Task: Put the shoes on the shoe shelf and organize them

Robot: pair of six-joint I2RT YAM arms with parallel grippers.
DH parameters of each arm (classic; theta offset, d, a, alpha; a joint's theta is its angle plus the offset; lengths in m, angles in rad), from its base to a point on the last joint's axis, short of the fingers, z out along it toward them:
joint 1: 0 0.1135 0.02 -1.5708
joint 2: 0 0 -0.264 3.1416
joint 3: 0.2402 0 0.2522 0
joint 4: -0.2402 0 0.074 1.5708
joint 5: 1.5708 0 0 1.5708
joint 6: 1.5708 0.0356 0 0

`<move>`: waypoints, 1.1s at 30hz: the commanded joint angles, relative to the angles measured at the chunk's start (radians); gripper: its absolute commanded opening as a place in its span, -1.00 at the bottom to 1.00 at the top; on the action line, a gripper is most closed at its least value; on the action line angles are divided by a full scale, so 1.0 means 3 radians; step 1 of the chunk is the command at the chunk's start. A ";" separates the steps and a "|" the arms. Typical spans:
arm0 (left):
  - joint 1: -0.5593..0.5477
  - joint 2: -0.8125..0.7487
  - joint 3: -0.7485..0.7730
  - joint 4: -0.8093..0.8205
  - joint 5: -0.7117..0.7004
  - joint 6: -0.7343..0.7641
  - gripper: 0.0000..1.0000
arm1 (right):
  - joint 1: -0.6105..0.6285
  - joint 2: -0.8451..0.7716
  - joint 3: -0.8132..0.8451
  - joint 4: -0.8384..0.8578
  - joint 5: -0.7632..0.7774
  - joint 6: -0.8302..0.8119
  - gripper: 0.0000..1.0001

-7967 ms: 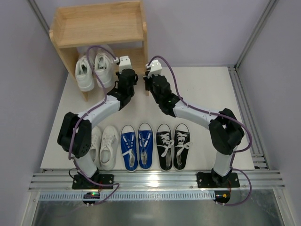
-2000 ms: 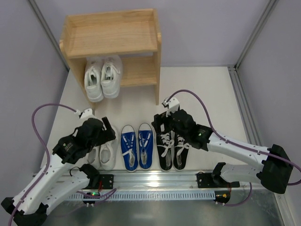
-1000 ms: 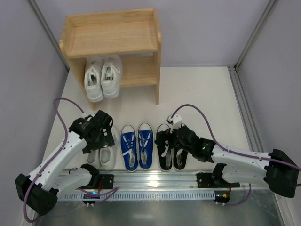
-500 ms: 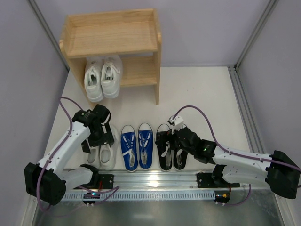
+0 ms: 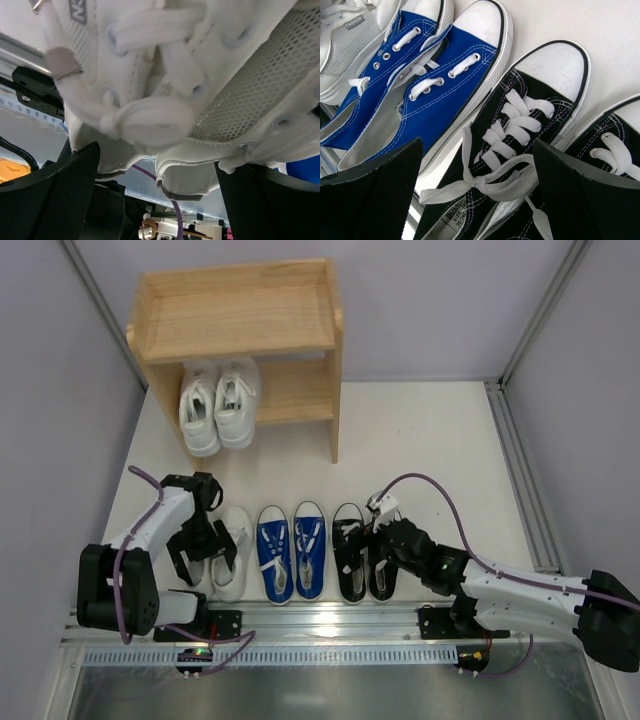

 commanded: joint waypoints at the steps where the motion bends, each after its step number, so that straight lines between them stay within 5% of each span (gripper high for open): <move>1: 0.0034 0.0081 0.0031 0.0177 0.0107 0.0052 0.82 | 0.0017 -0.0116 -0.0081 0.0132 0.0041 0.0047 0.82; 3: 0.0039 0.0040 -0.0004 0.0269 0.0102 0.0011 0.69 | 0.0022 -0.0146 -0.0102 0.0117 0.0061 0.0053 0.82; 6: 0.0024 0.0081 -0.0030 0.0427 0.0305 0.0026 0.14 | 0.0022 -0.0142 -0.0122 0.0147 0.0072 0.0068 0.81; 7: 0.0009 0.0091 -0.0070 0.0514 0.0398 0.0031 -0.34 | 0.0022 -0.0111 -0.0107 0.0147 0.0072 0.0063 0.80; 10: -0.0175 0.0076 -0.0061 0.0540 0.0485 0.0067 -0.99 | 0.0022 -0.0035 -0.0046 0.0096 0.0066 0.0058 0.76; 16: -0.0472 -0.0256 -0.0132 0.0566 0.0624 -0.0065 -1.00 | 0.0022 0.0063 0.0102 -0.0026 0.0071 0.0048 0.70; 23: -0.1198 -0.1068 0.0598 0.0091 -0.0041 -0.0673 -1.00 | 0.0022 0.0083 0.0363 -0.0328 0.0260 -0.0019 0.70; 33: -0.1637 -0.1341 0.0829 0.0289 0.0884 -0.1032 -0.99 | 0.0022 0.0232 0.1048 -0.0849 0.0772 -0.0203 0.69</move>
